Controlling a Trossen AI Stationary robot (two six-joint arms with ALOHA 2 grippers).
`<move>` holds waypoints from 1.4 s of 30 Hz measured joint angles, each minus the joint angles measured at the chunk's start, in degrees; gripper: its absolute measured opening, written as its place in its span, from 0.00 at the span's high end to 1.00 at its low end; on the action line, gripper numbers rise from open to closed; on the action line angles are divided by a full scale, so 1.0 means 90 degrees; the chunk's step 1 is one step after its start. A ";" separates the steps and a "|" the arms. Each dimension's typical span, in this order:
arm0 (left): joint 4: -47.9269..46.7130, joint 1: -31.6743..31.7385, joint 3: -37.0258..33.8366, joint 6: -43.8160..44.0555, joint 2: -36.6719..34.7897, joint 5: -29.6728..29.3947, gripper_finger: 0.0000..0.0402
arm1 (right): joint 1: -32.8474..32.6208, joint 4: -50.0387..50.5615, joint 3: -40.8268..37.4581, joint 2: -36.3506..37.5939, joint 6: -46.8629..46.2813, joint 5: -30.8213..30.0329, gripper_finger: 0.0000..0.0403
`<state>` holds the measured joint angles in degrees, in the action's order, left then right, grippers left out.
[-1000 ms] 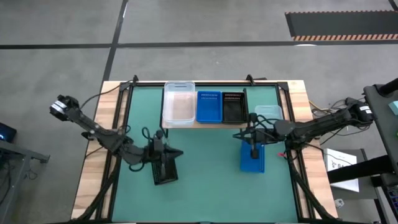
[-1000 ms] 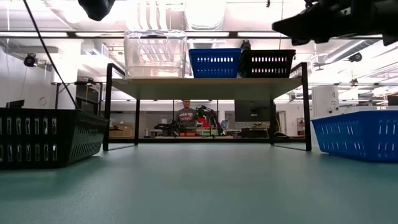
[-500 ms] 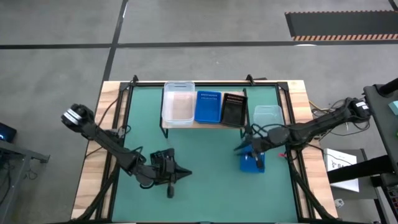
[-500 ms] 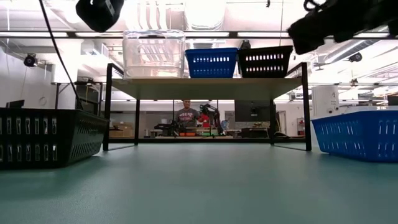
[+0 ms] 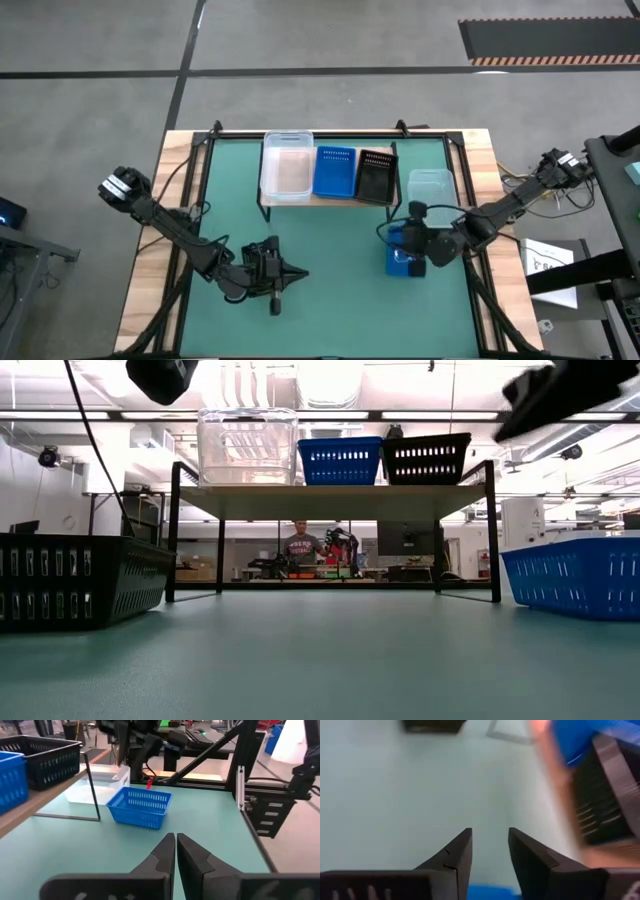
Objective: Stack baskets on shelf by color
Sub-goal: Adjust the black bin on the shelf
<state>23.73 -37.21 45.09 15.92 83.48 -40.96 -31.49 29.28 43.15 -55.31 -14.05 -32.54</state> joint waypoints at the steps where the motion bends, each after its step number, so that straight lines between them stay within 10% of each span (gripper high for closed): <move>1: -0.0006 0.0000 -0.0001 -0.0031 0.0000 -0.0020 1.00 | -0.0002 -0.0054 0.0021 -0.0008 0.0203 -0.0338 0.72; 10: -0.0019 0.0000 -0.0005 -0.0199 0.0000 -0.0176 1.00 | 0.0855 -0.0859 0.0023 0.0000 0.1842 -0.1045 0.87; 34: -0.0023 0.0000 -0.0013 -0.0204 -0.0002 -0.0172 1.00 | 0.1167 0.0093 0.0069 0.0757 0.1895 -0.1387 0.97; 42: -0.0022 0.0036 -0.0018 -0.0291 0.0000 -0.0179 1.00 | 0.1154 0.0014 0.0069 0.0856 0.1786 0.0272 0.97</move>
<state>23.53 -36.89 44.93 13.31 83.48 -42.57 -21.10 29.41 43.77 -47.61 2.02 -30.09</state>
